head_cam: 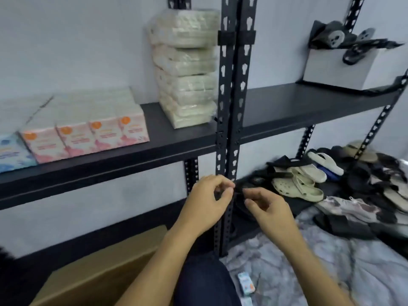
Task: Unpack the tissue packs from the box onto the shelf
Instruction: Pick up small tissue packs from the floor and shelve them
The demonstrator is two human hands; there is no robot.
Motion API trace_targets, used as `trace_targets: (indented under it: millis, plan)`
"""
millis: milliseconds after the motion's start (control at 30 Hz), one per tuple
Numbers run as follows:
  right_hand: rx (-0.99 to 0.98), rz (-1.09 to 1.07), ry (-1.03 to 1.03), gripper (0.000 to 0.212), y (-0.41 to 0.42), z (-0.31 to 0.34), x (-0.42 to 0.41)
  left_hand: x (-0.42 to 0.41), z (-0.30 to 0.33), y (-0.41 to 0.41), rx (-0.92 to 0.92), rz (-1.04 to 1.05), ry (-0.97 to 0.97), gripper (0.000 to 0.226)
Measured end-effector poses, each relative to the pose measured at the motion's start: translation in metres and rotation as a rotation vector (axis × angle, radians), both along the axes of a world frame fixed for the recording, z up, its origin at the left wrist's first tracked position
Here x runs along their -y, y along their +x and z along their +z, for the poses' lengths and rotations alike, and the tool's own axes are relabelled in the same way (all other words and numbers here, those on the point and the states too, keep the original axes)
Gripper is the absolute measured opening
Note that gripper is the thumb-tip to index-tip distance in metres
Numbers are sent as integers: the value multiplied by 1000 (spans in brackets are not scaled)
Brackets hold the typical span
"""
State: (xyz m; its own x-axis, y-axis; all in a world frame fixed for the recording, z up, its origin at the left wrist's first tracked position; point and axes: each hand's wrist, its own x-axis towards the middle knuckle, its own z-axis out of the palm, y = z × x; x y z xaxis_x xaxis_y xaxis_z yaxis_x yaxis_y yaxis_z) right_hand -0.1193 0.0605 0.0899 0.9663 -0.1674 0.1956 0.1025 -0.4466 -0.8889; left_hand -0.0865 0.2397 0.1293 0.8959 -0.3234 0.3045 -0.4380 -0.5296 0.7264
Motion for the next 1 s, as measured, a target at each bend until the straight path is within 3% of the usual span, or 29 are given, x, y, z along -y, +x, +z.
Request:
trace_targets:
  millis: [167, 433, 600, 800, 1000]
  plan:
    - [-189, -134, 15, 17, -20, -91, 72, 77, -63, 13, -263, -90, 33, 15]
    - [-520, -250, 59, 18, -25, -214, 111, 151, -178, 49, -595, -44, 285, 21]
    - [-692, -283, 61, 22, -9, -284, 116, 161, -277, 49, -746, 81, 525, 25]
    - [-815, -284, 18, 33, 13, -357, 111, 135, -397, 17, -1071, 300, 511, 37]
    - [-931, -183, -68, 41, 35, -424, 93, 133, -461, -3, -1174, 359, 577, 51]
